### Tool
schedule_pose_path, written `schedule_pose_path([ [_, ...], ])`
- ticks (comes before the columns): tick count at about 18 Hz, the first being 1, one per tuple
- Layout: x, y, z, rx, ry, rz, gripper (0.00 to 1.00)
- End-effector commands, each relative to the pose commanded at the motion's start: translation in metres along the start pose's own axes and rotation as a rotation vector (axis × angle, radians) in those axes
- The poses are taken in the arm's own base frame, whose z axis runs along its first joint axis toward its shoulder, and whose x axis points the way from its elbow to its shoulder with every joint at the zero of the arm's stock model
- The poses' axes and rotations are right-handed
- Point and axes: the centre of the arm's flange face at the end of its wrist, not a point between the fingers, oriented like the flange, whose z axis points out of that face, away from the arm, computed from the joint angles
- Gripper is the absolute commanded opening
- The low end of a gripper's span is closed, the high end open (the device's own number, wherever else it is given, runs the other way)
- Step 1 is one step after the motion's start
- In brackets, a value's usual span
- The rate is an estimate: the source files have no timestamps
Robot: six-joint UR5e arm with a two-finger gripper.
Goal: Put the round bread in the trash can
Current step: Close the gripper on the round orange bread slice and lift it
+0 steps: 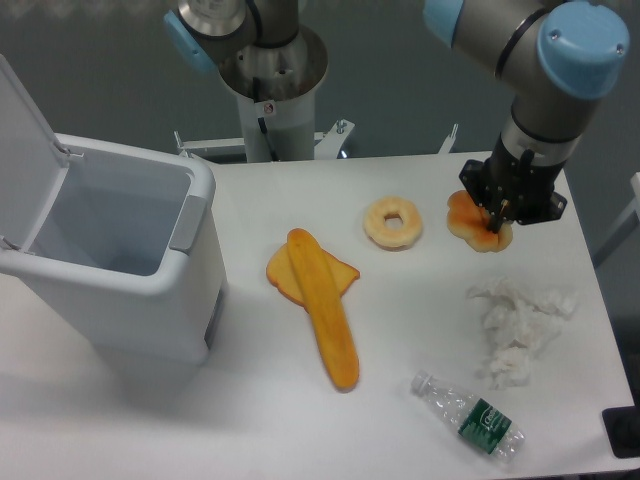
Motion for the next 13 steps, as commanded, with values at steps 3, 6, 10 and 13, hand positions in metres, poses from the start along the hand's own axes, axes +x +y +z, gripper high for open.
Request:
schedule_pose_path([
  [3,0.007,0.002,-0.008,0.001,-0.009,0.000,0.00],
  [6,0.021,-0.004,-0.012,0.010,-0.009,-0.001,0.00],
  [10,0.072,-0.037,-0.046,0.080,-0.035,0.036,0.00],
  [13,0.107,-0.050,-0.077,0.186,-0.038,0.019,0.00],
])
